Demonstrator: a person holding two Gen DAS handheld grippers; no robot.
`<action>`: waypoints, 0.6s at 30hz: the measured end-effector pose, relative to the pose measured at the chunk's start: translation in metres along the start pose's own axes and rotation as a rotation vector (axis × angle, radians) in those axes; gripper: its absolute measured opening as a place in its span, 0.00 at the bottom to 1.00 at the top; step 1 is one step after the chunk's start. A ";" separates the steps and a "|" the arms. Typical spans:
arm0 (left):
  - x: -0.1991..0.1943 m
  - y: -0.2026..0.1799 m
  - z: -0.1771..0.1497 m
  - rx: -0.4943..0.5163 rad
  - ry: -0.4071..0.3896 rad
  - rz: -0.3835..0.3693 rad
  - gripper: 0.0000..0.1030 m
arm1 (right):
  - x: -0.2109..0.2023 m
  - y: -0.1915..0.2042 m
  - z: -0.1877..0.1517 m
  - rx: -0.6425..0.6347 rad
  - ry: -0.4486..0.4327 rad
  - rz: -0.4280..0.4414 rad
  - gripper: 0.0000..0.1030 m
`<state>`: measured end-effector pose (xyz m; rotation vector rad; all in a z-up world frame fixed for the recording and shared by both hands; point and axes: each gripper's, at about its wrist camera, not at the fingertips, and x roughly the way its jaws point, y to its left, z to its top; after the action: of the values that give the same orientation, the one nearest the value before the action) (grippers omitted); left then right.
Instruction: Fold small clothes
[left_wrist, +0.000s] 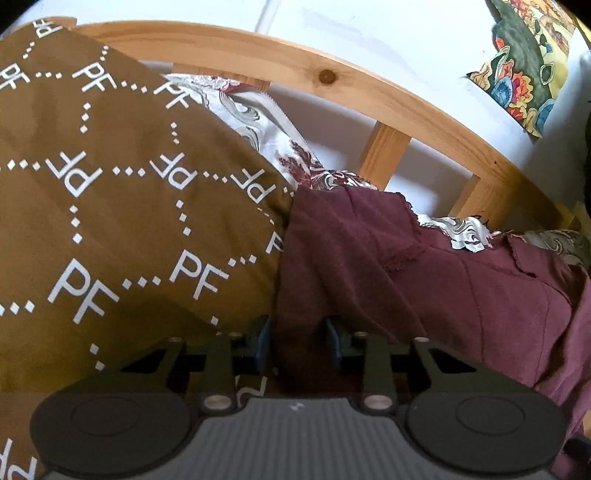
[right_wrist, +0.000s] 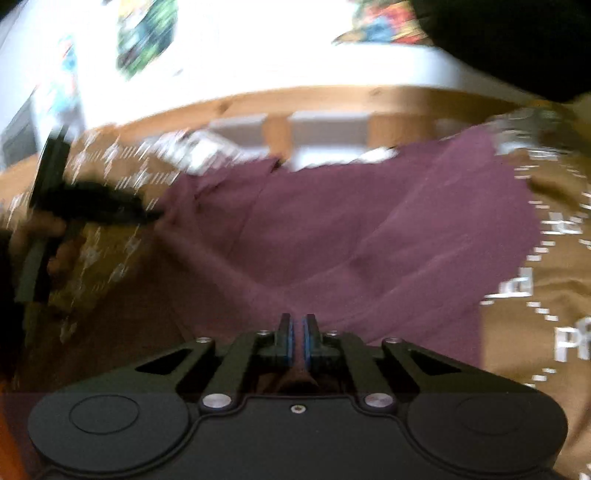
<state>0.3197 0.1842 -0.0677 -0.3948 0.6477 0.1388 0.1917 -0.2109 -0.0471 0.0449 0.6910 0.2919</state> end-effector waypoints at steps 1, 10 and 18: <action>0.000 0.001 0.000 -0.004 0.002 -0.001 0.39 | -0.003 -0.007 0.001 0.052 -0.013 -0.020 0.05; -0.019 -0.001 0.009 0.001 -0.066 0.019 0.71 | -0.001 -0.005 -0.008 0.082 0.042 0.009 0.38; -0.028 -0.017 -0.009 0.100 -0.017 -0.008 0.78 | -0.013 -0.017 0.021 0.071 -0.013 0.010 0.59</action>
<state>0.2968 0.1650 -0.0524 -0.2995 0.6336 0.1017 0.1995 -0.2295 -0.0250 0.1178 0.6884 0.2762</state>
